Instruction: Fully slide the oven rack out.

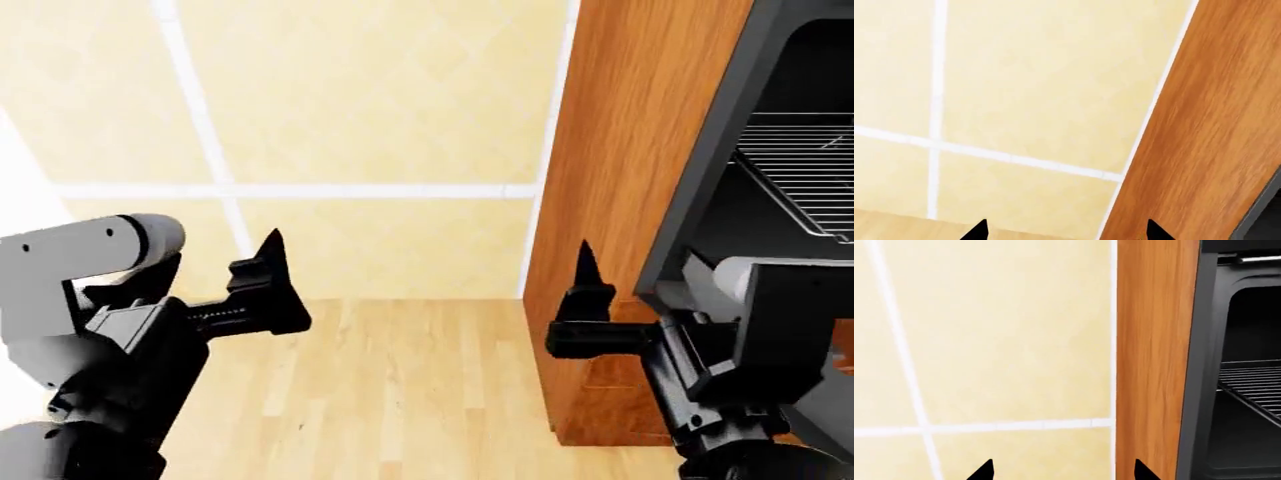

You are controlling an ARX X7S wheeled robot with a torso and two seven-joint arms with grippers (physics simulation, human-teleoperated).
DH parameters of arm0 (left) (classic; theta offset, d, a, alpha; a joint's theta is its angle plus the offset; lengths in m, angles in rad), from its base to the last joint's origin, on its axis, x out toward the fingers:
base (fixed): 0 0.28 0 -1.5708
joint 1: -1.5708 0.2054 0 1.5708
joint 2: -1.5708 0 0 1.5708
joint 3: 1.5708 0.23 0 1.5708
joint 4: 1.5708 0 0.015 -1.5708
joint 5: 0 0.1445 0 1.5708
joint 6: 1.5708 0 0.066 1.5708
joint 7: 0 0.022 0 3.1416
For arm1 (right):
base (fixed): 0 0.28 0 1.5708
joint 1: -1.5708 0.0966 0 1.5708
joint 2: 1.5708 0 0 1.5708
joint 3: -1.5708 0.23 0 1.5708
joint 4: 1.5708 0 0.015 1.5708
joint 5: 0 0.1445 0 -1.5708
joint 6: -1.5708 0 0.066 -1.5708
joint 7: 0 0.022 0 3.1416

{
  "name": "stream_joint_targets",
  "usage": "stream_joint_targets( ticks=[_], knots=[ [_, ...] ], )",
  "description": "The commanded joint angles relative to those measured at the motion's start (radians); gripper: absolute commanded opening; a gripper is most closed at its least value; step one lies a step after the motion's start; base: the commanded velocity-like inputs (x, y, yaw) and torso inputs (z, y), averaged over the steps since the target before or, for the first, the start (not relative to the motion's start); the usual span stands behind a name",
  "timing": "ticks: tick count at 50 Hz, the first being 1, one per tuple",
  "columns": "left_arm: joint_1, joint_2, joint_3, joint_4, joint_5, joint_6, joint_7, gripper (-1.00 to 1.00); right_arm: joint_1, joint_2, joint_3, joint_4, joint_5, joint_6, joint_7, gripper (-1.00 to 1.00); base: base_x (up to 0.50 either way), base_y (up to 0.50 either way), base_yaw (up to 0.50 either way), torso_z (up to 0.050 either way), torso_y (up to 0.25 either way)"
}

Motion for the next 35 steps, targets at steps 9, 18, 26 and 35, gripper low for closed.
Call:
stream_joint_targets(
  ticks=[9,18,26,35],
  knots=[
    [-0.362,-0.299,0.177,0.008,-0.645,0.105,-0.462,1.0,0.394,0.377,-0.017,-0.057,0.91,-0.034,0.607,1.0,0.0,0.0,0.0,0.0,0.0],
    [-0.549,-0.424,0.328,-0.029,-0.691,0.211,-0.462,1.0,0.639,0.472,-0.168,-0.025,1.054,-0.106,0.721,1.0,0.0,-0.23,0.0,0.0,0.0],
    [-0.607,-0.475,0.388,-0.055,-0.709,0.241,-0.449,1.0,0.688,0.51,-0.212,0.007,1.064,-0.108,0.711,1.0,0.0,-0.5,0.0,0.0,0.0],
    [-0.741,-0.502,0.49,-0.078,-0.766,0.28,-0.457,1.0,0.811,0.543,-0.301,0.056,1.111,-0.115,0.726,1.0,0.0,-0.5,0.0,0.0,0.0]
  ],
)
